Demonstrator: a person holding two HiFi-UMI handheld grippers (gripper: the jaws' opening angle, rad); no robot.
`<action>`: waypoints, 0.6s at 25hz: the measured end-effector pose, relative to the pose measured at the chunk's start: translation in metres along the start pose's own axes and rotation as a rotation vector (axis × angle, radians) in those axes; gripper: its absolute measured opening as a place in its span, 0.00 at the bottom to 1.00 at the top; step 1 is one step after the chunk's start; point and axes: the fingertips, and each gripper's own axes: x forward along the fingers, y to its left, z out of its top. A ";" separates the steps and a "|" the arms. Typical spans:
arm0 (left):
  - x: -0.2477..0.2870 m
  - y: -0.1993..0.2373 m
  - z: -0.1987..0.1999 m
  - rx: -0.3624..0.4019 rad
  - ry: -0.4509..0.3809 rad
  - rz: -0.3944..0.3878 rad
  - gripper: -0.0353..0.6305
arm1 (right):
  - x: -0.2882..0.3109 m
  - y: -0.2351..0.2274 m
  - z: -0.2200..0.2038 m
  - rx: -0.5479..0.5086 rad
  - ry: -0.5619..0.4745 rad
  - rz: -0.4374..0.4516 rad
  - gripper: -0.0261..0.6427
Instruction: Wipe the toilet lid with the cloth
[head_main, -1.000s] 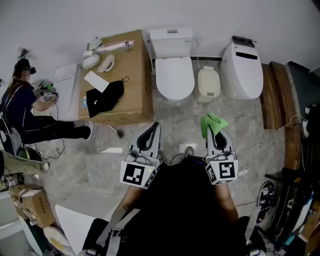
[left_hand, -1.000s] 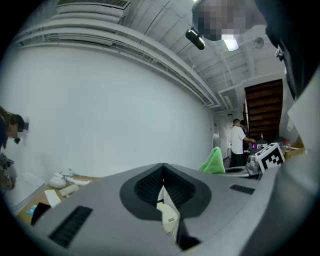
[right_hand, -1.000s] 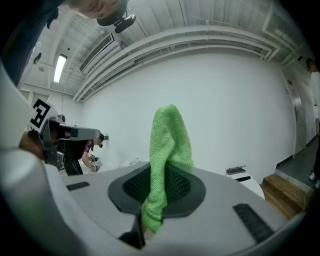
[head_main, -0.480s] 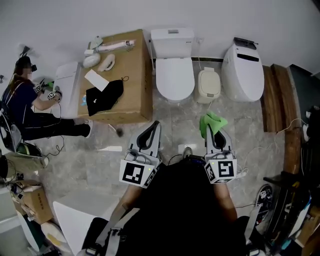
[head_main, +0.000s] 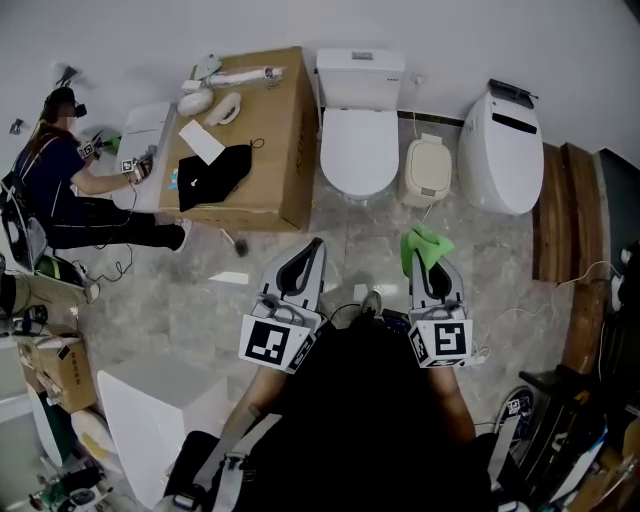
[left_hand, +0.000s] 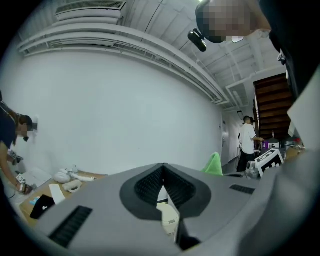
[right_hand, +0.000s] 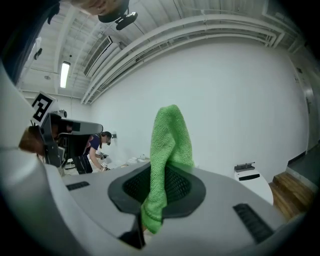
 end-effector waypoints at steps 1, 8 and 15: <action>0.002 -0.004 -0.001 -0.006 0.000 0.010 0.06 | 0.000 -0.004 -0.002 -0.001 0.003 0.013 0.12; 0.009 -0.009 -0.013 -0.033 0.028 0.077 0.06 | 0.015 -0.026 -0.013 -0.015 0.028 0.078 0.12; 0.043 0.025 -0.024 -0.066 0.040 0.100 0.06 | 0.065 -0.040 -0.016 -0.015 0.059 0.088 0.12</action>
